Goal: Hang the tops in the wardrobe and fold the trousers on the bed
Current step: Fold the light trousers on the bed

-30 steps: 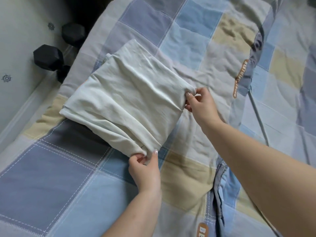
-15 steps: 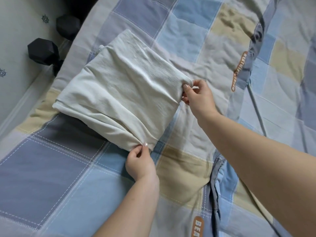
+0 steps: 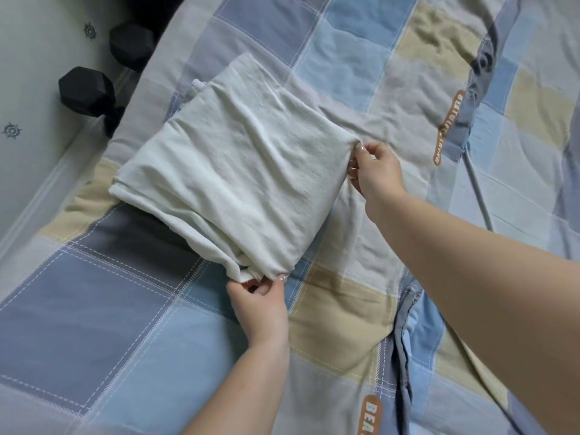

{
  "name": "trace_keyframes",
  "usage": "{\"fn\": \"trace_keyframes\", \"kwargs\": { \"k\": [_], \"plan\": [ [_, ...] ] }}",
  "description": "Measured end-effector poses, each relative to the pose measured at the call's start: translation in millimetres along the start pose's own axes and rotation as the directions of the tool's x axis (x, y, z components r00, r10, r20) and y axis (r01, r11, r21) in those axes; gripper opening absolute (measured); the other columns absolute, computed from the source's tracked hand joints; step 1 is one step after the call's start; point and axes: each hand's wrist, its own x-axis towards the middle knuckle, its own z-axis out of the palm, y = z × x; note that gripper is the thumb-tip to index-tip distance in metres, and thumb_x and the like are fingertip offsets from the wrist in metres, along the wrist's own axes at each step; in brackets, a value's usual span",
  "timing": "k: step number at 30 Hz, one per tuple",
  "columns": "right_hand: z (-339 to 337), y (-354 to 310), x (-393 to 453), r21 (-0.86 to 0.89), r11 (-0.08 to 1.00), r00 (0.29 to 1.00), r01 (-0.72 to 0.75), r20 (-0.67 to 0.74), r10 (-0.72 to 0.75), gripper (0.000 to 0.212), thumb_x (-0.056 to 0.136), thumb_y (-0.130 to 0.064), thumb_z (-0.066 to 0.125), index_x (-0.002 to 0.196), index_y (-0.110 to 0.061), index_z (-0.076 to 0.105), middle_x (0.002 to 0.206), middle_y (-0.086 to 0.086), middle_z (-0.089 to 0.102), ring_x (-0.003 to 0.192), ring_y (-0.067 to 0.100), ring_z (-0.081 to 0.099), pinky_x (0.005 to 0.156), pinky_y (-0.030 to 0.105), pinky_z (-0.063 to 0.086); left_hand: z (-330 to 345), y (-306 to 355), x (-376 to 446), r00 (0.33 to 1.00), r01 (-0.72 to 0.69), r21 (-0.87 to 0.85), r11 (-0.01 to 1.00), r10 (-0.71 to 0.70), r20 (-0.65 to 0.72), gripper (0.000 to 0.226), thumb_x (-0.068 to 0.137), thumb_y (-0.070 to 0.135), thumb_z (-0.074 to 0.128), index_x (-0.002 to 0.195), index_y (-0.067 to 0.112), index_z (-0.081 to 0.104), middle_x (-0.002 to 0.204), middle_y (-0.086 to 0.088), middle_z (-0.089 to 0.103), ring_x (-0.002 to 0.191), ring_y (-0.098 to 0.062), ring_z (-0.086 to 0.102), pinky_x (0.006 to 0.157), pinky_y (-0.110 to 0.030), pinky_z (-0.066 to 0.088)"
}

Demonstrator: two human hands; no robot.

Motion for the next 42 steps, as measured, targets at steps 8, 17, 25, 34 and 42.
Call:
{"fn": "trace_keyframes", "kwargs": {
  "k": [8, 17, 25, 34, 42],
  "plan": [
    [5.6, -10.5, 19.7, -0.089, 0.996, 0.996, 0.023, -0.079, -0.030, 0.021, 0.096, -0.024, 0.051, 0.075, -0.023, 0.053, 0.071, -0.005, 0.059, 0.062, 0.009, 0.054, 0.071, 0.028, 0.046, -45.4, 0.8, -13.3, 0.956, -0.099, 0.217, 0.971, 0.033, 0.291, 0.022, 0.082, 0.000, 0.069, 0.094, 0.016, 0.060, 0.077, 0.000, 0.074, 0.074, -0.011, 0.069, 0.071, -0.021, 0.053],
    [15.6, -23.4, 18.6, -0.563, 0.768, 0.948, 0.304, 0.097, -0.304, 0.037, 0.090, -0.025, 0.048, 0.125, -0.025, 0.060, 0.133, 0.004, 0.050, 0.124, 0.019, 0.047, 0.104, 0.030, 0.036, -32.5, 47.4, -9.8, 0.997, -0.043, -0.184, 0.982, 0.054, 0.055, 0.029, 0.098, 0.030, 0.047, 0.082, 0.011, 0.061, 0.073, 0.003, 0.072, 0.080, -0.014, 0.070, 0.077, -0.027, 0.051],
    [49.9, -33.2, 15.7, -0.632, 0.705, 0.946, 0.322, 0.182, -0.269, 0.023, 0.092, -0.041, 0.051, 0.109, -0.032, 0.065, 0.103, -0.009, 0.065, 0.113, 0.020, 0.054, 0.108, 0.047, 0.032, -28.9, 74.6, 31.4, 0.991, -0.111, -0.182, 0.977, 0.123, 0.057, 0.027, 0.094, 0.019, 0.059, 0.119, 0.011, 0.062, 0.114, -0.003, 0.069, 0.107, -0.012, 0.063, 0.093, -0.032, 0.051],
    [56.7, -47.8, 33.0, -0.584, 0.779, 0.973, 0.228, 0.114, -0.200, 0.017, 0.092, -0.036, 0.055, 0.096, -0.028, 0.069, 0.092, -0.002, 0.063, 0.106, 0.022, 0.058, 0.097, 0.035, 0.043, -57.0, 86.2, 51.7, 0.993, -0.114, -0.235, 0.965, 0.118, 0.000, 0.006, 0.096, 0.015, 0.053, 0.091, 0.014, 0.057, 0.098, -0.010, 0.064, 0.097, -0.019, 0.060, 0.093, -0.037, 0.048],
    [109.7, -78.1, 22.0, -0.498, 0.759, 0.906, 0.419, 0.285, -0.313, 0.025, 0.090, -0.048, 0.053, 0.093, -0.028, 0.068, 0.082, -0.009, 0.061, 0.087, 0.015, 0.056, 0.080, 0.030, 0.044, -56.1, 135.8, 69.0, 0.979, -0.142, -0.259, 0.955, 0.173, 0.104, 0.027, 0.088, 0.044, 0.062, 0.092, 0.017, 0.063, 0.104, 0.000, 0.068, 0.103, -0.014, 0.061, 0.093, -0.036, 0.044]
  ]
}}
